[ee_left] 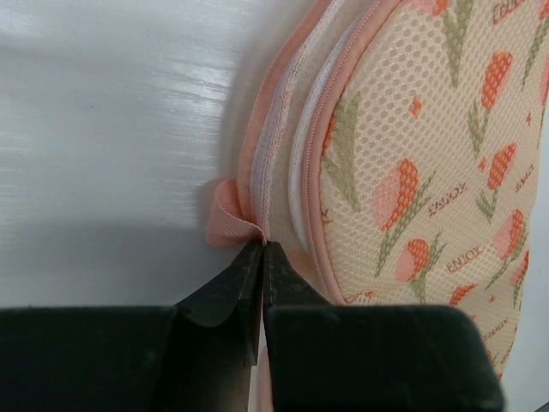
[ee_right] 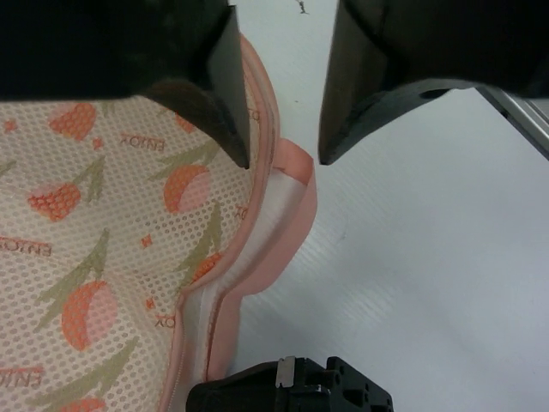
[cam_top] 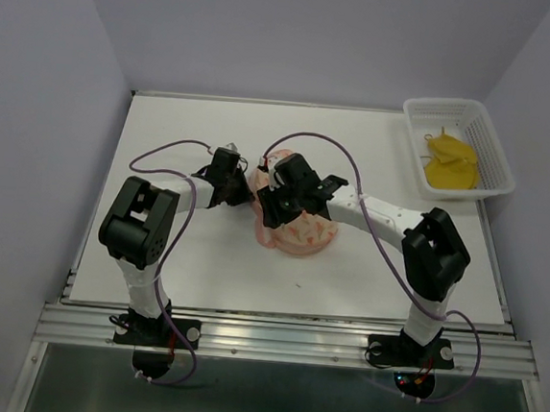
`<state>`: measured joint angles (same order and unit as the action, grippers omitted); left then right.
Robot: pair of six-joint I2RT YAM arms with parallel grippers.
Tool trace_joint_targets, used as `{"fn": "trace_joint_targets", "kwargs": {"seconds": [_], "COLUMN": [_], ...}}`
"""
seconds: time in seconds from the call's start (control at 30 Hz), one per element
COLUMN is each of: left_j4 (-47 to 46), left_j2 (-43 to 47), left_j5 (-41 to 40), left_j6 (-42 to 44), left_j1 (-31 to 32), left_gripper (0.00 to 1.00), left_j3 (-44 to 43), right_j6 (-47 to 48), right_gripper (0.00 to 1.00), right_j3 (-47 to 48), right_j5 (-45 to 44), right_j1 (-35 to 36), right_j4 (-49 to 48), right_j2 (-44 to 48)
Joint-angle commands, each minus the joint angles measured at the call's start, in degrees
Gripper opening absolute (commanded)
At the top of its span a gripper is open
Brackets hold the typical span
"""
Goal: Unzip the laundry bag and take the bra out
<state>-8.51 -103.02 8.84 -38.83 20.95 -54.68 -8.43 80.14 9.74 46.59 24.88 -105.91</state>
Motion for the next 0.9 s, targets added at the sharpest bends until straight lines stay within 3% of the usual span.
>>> {"fn": "trace_joint_targets", "kwargs": {"seconds": [0.0, 0.03, 0.1, 0.17, 0.3, 0.33, 0.4, 0.47, 0.67, 0.8, 0.87], "left_j4": [2.1, 2.6, 5.2, 6.8, 13.4, 14.7, 16.9, 19.5, 27.0, 32.1, 32.2], "left_j2": [4.7, 5.7, 8.7, 11.0, 18.5, 20.0, 23.1, 27.3, 37.0, 42.8, 44.8], "left_j5": [-4.0, -4.6, -7.2, -8.2, -13.9, -14.7, -16.9, -20.2, -29.0, -37.5, -38.6], "left_j6": [-0.9, -1.2, -2.1, -2.4, -2.8, -2.7, -2.7, -2.7, -4.7, -7.4, -7.6], "left_j1": [0.2, 0.1, 0.0, 0.0, -0.3, -0.4, -0.4, -0.6, -1.8, -4.0, -4.5], "left_gripper": [0.15, 0.16, 0.2, 0.35, 0.43, 0.53, 0.54, 0.99, 0.99, 0.99, 0.99], "left_j3": [0.6, 0.8, 1.3, 1.8, 2.1, 2.0, 1.9, 1.5, 0.8, 1.1, 2.0], "right_j6": [-0.5, -0.2, -0.6, -1.2, -4.7, -5.6, -8.3, -10.5, -16.9, -23.3, -23.1], "right_gripper": [0.59, 0.79, 0.91, 0.98, 1.0, 1.0, 1.0, 1.0, 1.0, 1.0, 1.0], "right_j3": [0.6, 0.6, 0.4, -0.5, -6.4, -7.7, -12.3, -15.5, -27.1, -34.8, -37.4], "right_j5": [2.7, 2.5, 0.5, -1.7, -11.9, -13.2, -15.8, -18.7, -34.7, -51.1, -53.5], "right_j1": [0.4, 0.4, 0.4, 0.4, -2.8, -4.1, -7.4, -13.3, -27.7, -32.0, -32.6], "right_j4": [-4.5, -4.7, -5.3, -6.0, -8.4, -8.6, -10.4, -11.8, -11.5, -11.3, -10.7], "right_j2": [0.6, 1.3, 2.7, 4.6, 14.3, 16.2, 22.0, 25.8, 40.2, 48.9, 51.6]}}
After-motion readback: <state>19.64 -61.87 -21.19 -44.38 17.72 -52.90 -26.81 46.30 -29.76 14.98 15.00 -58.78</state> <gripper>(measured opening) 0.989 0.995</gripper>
